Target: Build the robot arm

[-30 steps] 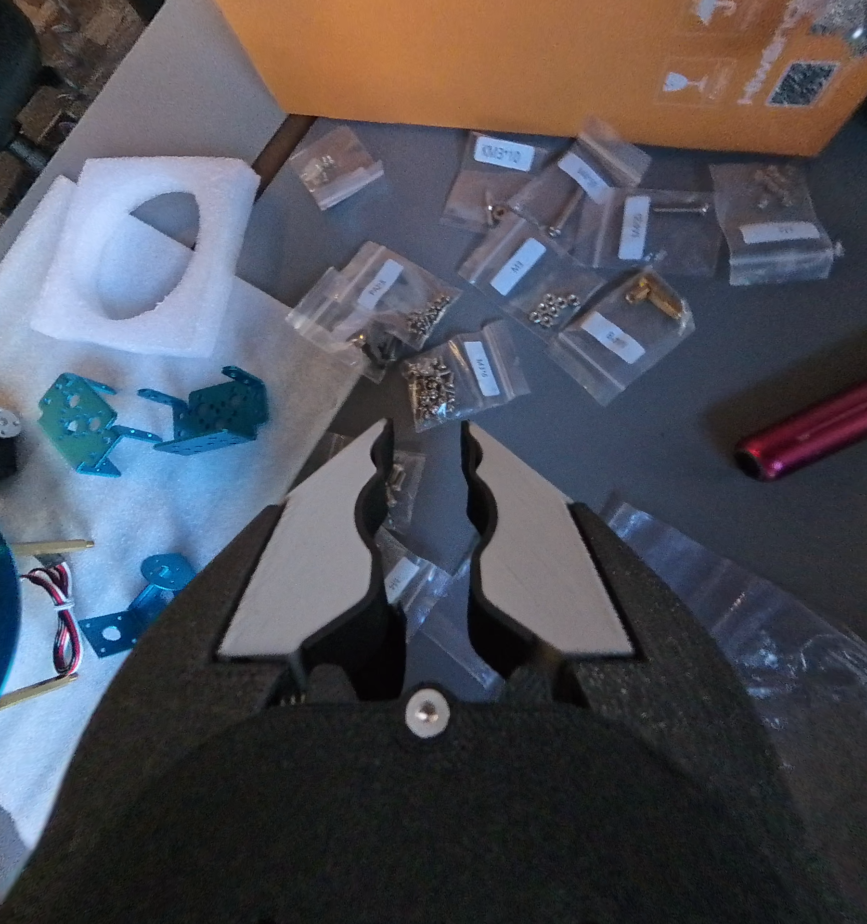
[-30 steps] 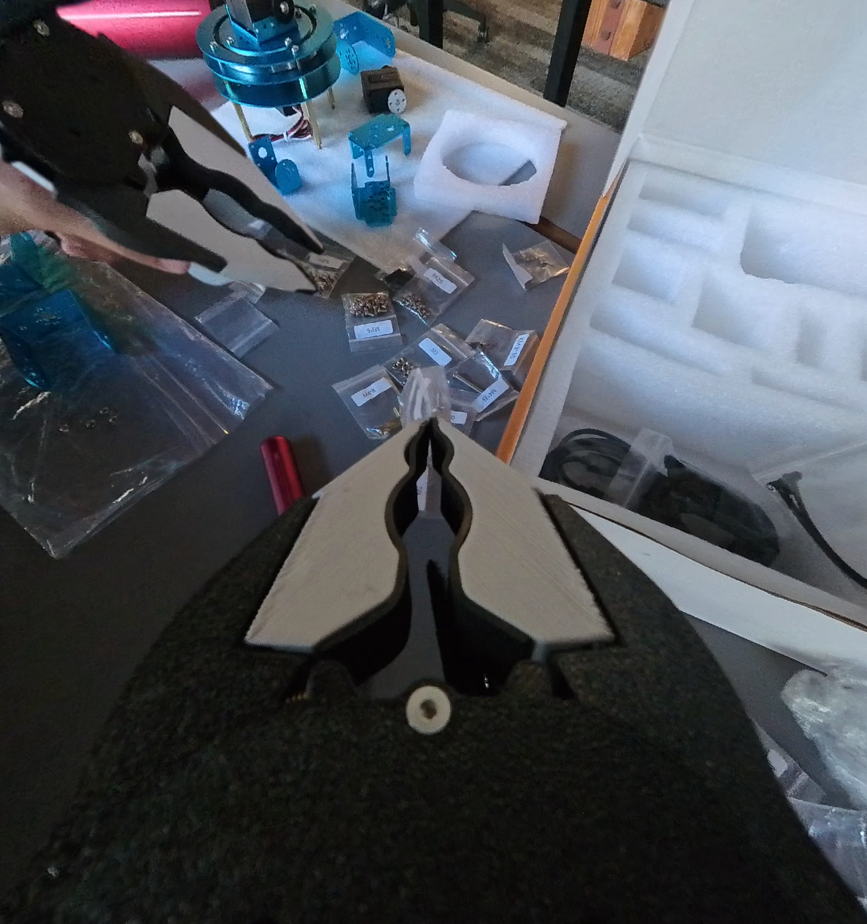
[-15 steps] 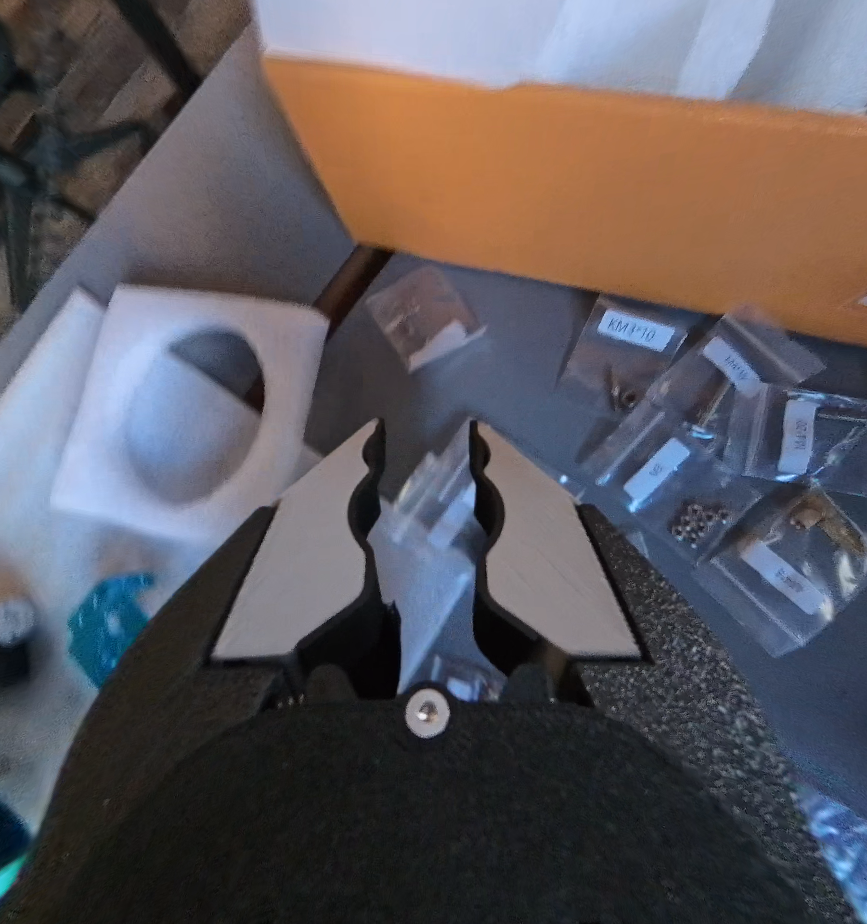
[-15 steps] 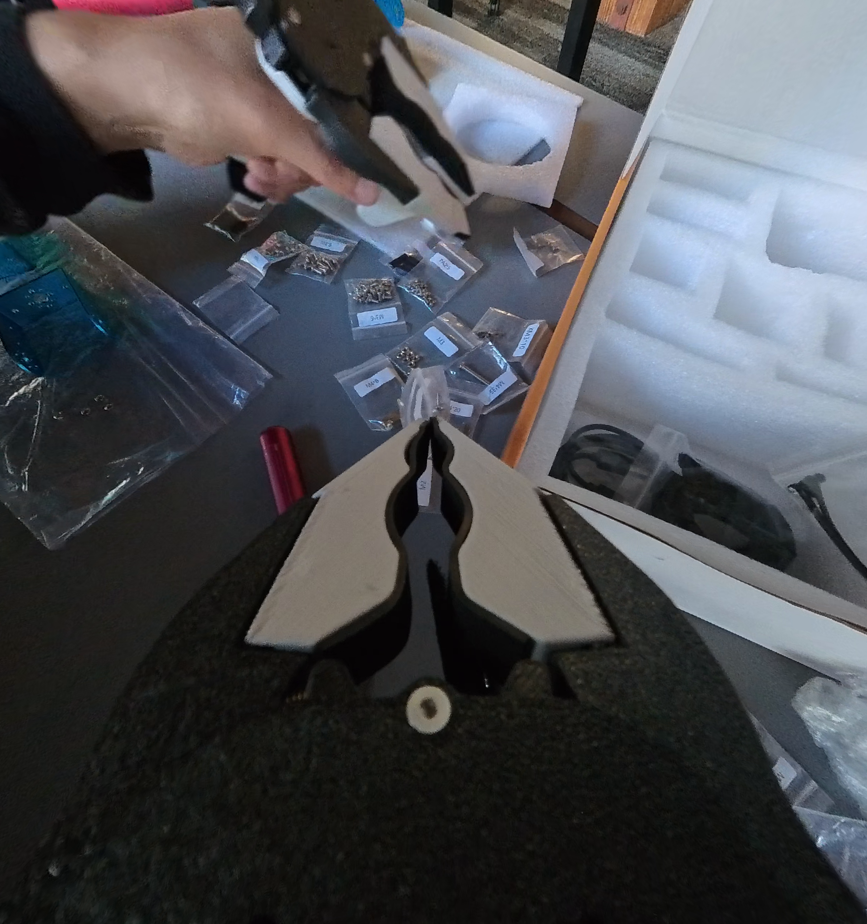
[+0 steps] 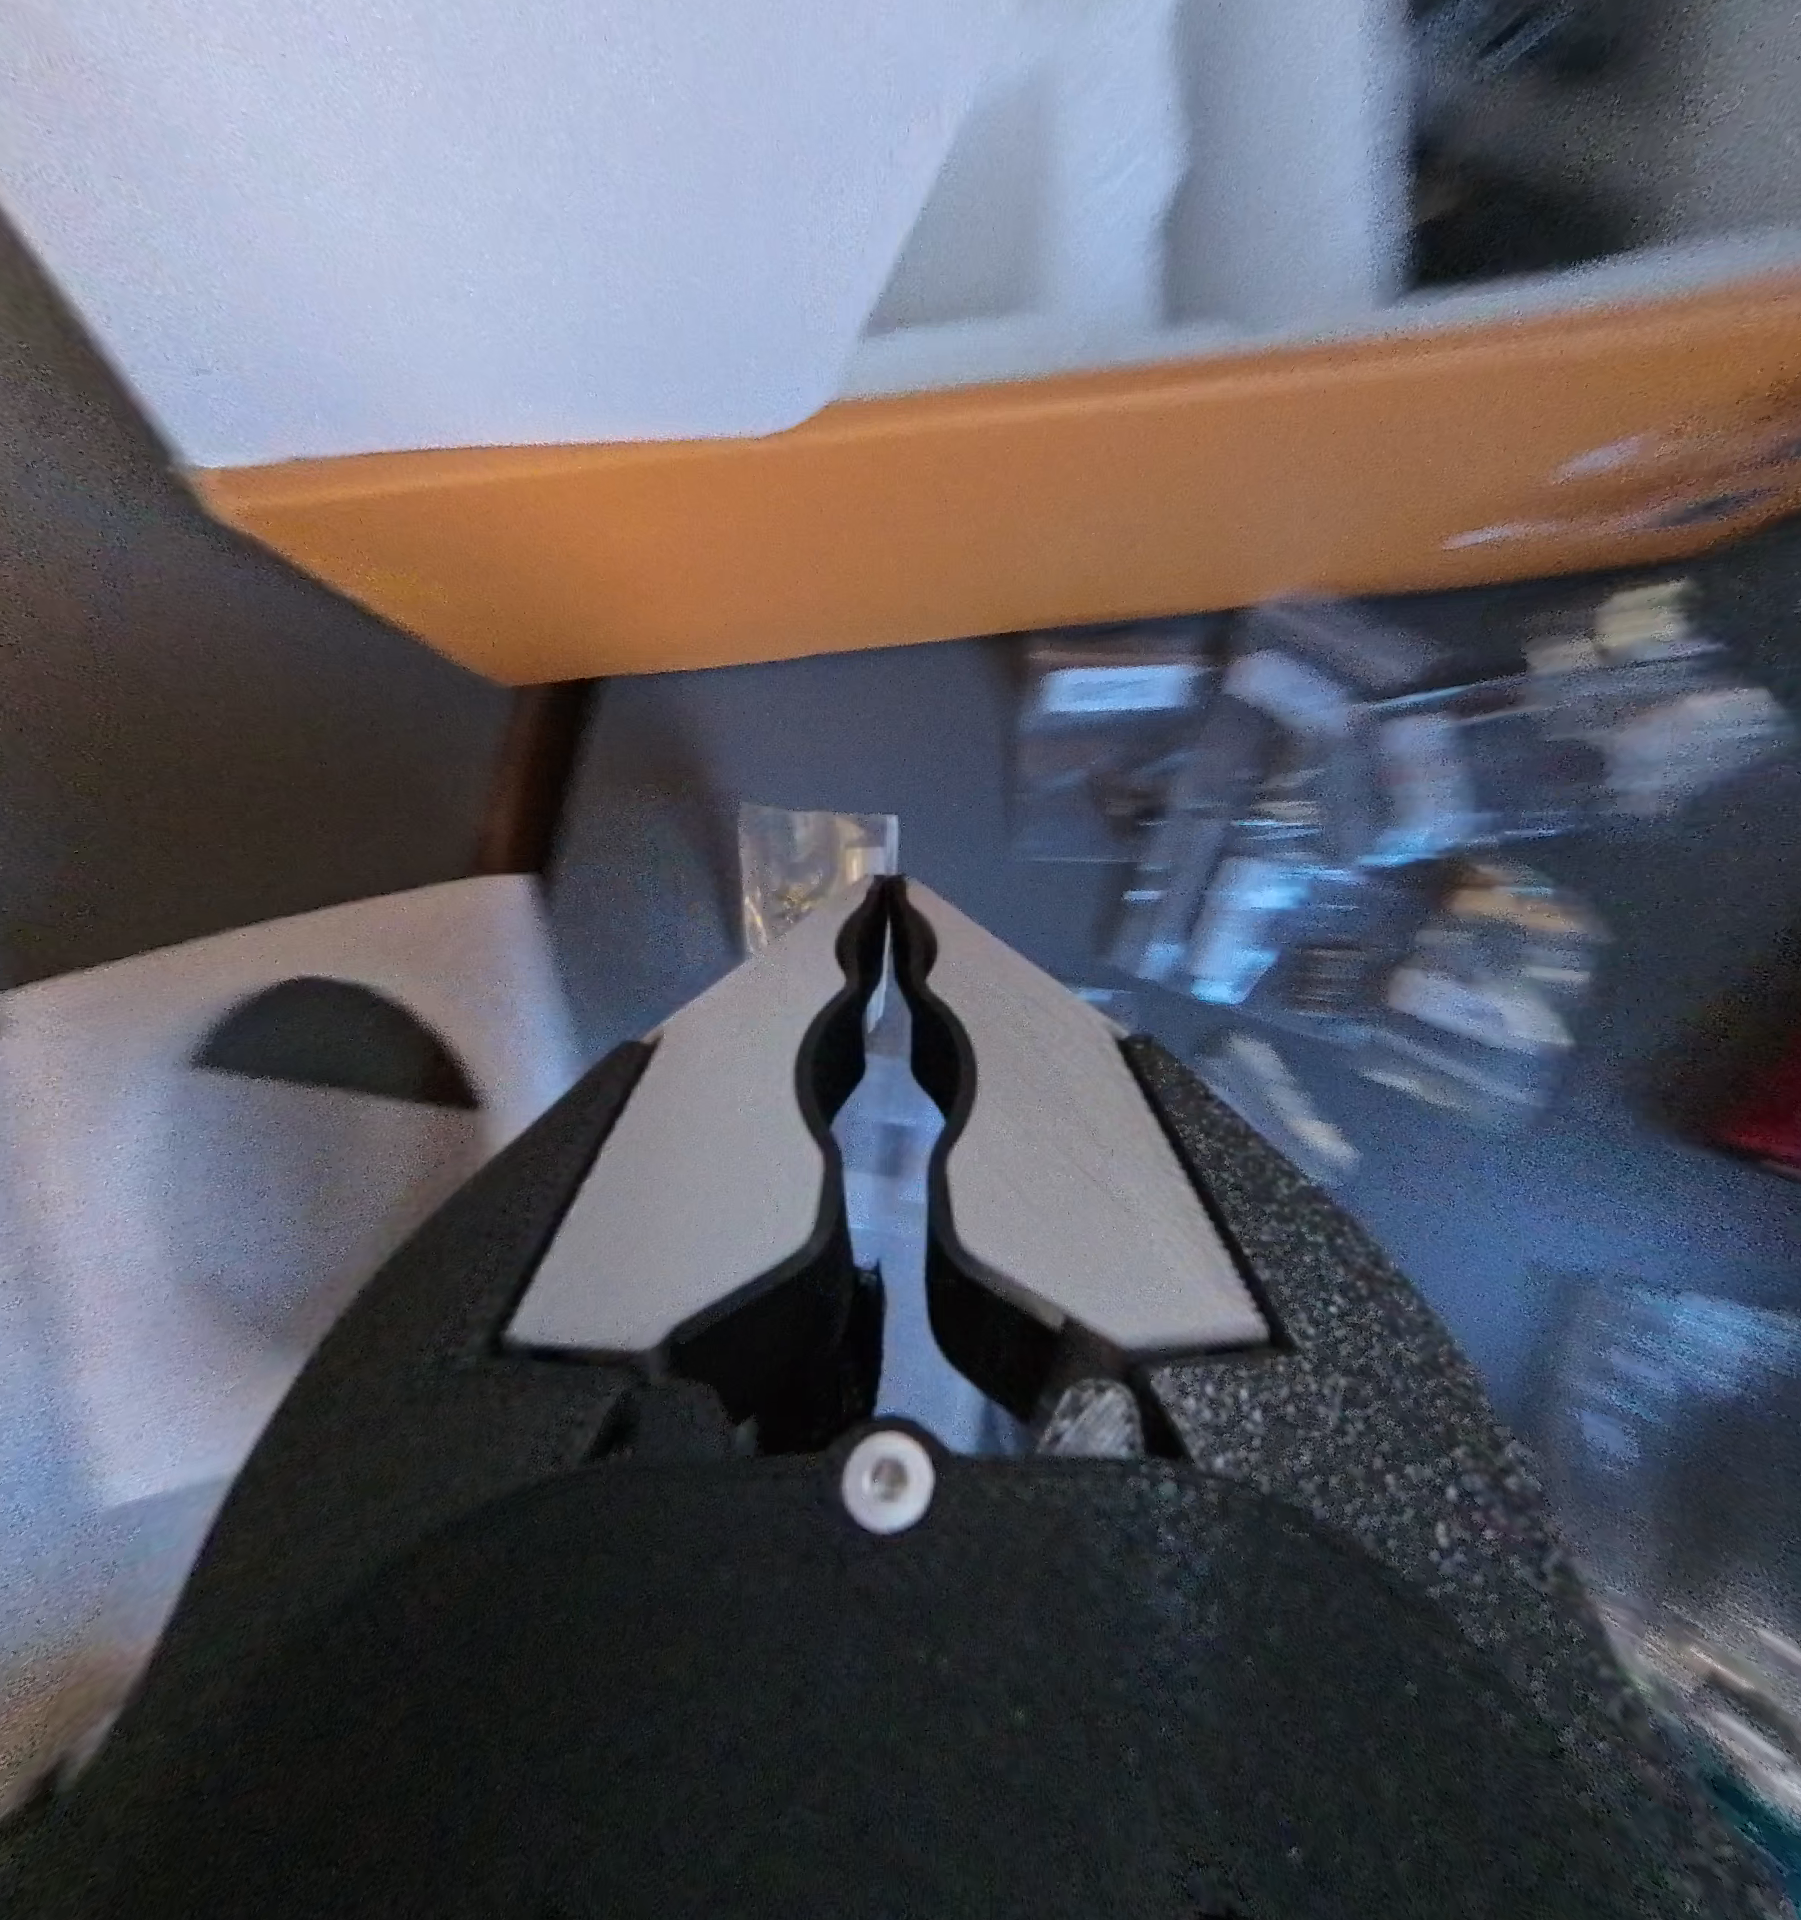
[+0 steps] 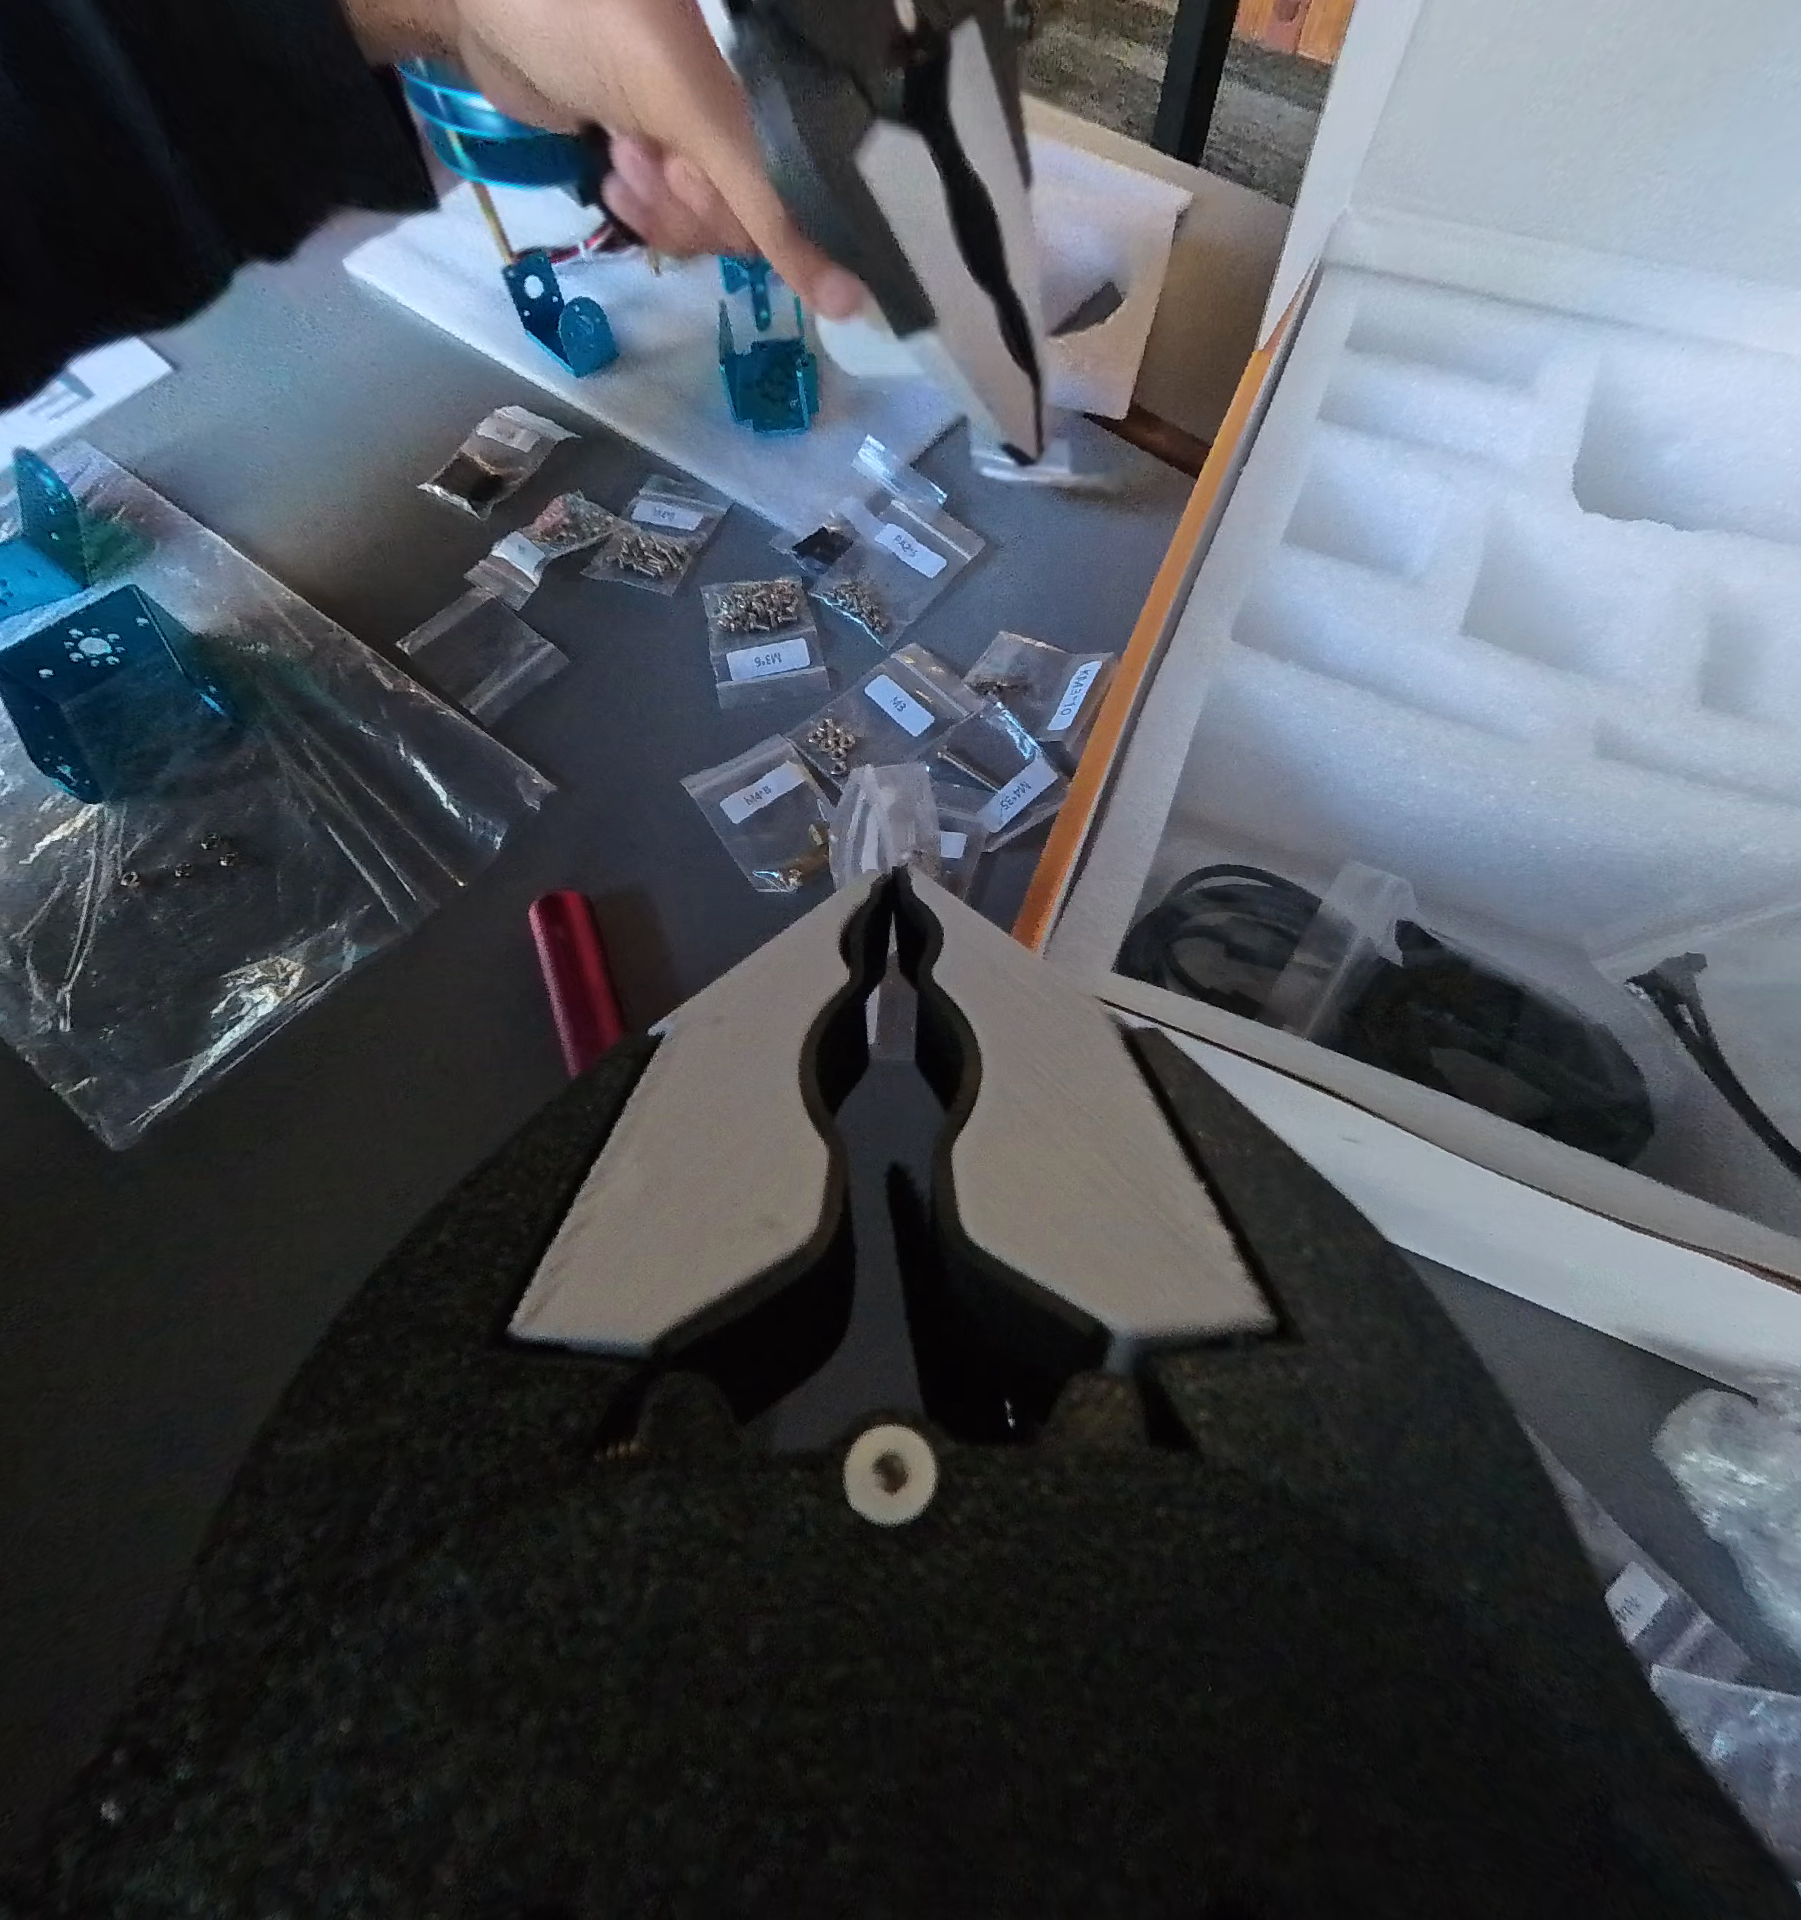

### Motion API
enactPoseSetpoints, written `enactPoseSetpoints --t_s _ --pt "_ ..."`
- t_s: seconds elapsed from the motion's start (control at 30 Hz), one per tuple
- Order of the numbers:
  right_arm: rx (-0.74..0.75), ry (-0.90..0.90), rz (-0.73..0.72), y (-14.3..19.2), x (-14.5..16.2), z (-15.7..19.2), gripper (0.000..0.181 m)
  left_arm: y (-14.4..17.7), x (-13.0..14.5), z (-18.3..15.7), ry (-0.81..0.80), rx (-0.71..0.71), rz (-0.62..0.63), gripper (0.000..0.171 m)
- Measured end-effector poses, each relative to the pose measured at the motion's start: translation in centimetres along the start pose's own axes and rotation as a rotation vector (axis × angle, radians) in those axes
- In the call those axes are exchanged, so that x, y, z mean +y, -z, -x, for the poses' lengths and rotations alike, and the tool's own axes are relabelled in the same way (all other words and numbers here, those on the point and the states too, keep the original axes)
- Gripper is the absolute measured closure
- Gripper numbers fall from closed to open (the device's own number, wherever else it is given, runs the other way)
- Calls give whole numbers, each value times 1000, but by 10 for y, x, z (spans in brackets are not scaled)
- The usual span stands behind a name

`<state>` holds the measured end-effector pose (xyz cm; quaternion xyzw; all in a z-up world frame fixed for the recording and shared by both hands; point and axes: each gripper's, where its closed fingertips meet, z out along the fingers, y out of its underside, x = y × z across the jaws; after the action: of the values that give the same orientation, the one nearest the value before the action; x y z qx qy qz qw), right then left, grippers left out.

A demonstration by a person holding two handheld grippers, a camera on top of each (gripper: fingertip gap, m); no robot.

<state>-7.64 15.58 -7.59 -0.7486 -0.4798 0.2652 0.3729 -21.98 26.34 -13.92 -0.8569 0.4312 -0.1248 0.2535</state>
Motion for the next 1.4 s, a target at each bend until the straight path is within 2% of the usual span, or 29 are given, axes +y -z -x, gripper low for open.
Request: enactPoseSetpoints --t_s 0.1,0.17,0.27,0.33,0.47,0.57,0.73,0.87,0.93,1.03,1.1,1.23,1.3,1.33,1.4 --pt "-8 -4 -16 3 -3 2 181 35 -20 -41 168 362 -140 171" --pt "-7 1 -21 4 -5 3 181 36 -17 -38 243 428 -146 171" --pt "-12 3 -23 4 -6 5 181 7 11 1 330 284 -15 171" --pt "-10 7 -14 2 -4 5 181 -7 28 23 318 172 62 171" --pt "-7 14 -2 -1 -2 5 181 -8 29 56 244 -23 81 171" --pt "-14 16 5 -3 -1 7 181 -11 35 59 207 -61 130 171" --pt "-13 24 10 -3 0 8 181 -18 37 54 161 -76 148 171" --pt "-13 28 12 -3 0 9 181 -11 28 47 119 -105 108 145" --pt "-14 25 13 -3 0 8 181 5 29 40 81 -98 91 145" --pt "-15 27 17 -4 1 9 181 22 56 21 84 26 182 145" --pt "-21 29 22 -5 2 11 181 21 70 19 103 52 225 145" --pt "-19 33 26 -6 2 11 181 9 79 14 106 86 248 148" --pt "-19 29 23 -5 2 11 181 6 77 4 104 131 240 155" --pt "-18 28 23 -5 2 10 181 5 80 4 92 116 257 164" --pt "-17 26 22 -5 2 9 181 6 81 6 67 87 276 171"
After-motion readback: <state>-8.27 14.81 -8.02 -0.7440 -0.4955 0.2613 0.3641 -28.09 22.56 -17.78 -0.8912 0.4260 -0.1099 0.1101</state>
